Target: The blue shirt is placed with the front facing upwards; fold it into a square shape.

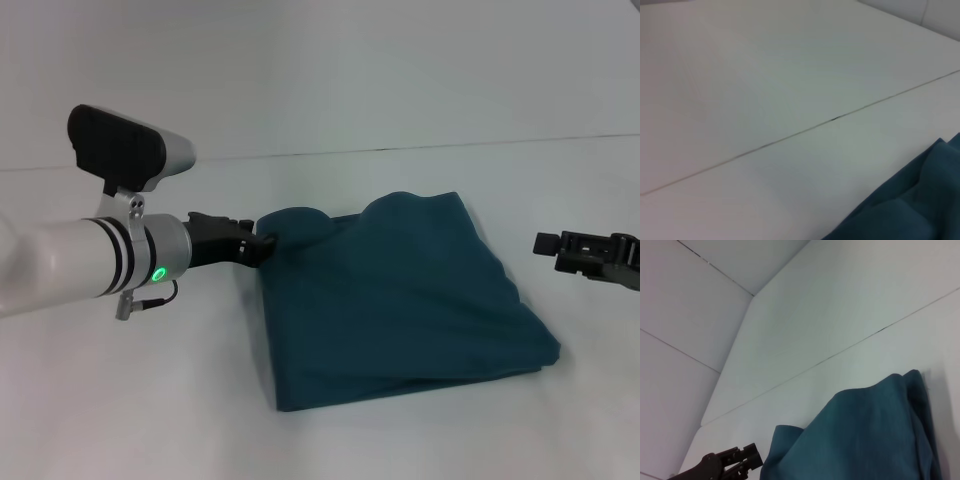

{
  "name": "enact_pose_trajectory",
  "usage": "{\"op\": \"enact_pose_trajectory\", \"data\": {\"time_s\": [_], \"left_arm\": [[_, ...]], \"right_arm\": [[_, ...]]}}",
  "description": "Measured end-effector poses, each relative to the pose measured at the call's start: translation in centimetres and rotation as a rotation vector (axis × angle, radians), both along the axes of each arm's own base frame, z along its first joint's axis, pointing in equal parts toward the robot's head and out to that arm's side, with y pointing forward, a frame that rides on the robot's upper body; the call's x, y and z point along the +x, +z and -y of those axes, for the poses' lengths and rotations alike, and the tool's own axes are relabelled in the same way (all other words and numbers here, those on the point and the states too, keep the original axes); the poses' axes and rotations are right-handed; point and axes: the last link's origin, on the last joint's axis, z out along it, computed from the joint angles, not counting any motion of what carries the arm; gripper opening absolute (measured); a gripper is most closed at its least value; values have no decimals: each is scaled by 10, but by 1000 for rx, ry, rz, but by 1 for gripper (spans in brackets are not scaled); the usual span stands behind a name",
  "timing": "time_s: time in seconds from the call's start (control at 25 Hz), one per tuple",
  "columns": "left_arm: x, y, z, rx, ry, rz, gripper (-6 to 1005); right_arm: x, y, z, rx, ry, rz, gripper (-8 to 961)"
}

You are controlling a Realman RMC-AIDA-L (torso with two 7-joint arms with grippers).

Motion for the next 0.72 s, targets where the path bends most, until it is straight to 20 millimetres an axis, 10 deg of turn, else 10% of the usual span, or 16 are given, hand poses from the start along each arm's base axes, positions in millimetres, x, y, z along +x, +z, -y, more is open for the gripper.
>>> {"op": "enact_pose_trajectory", "data": {"time_s": [0.72], "left_arm": [[9,-15,-1,4,-67,-84,359]], "right_arm": [[-1,-2,0,-2,2,-3,757]]}}
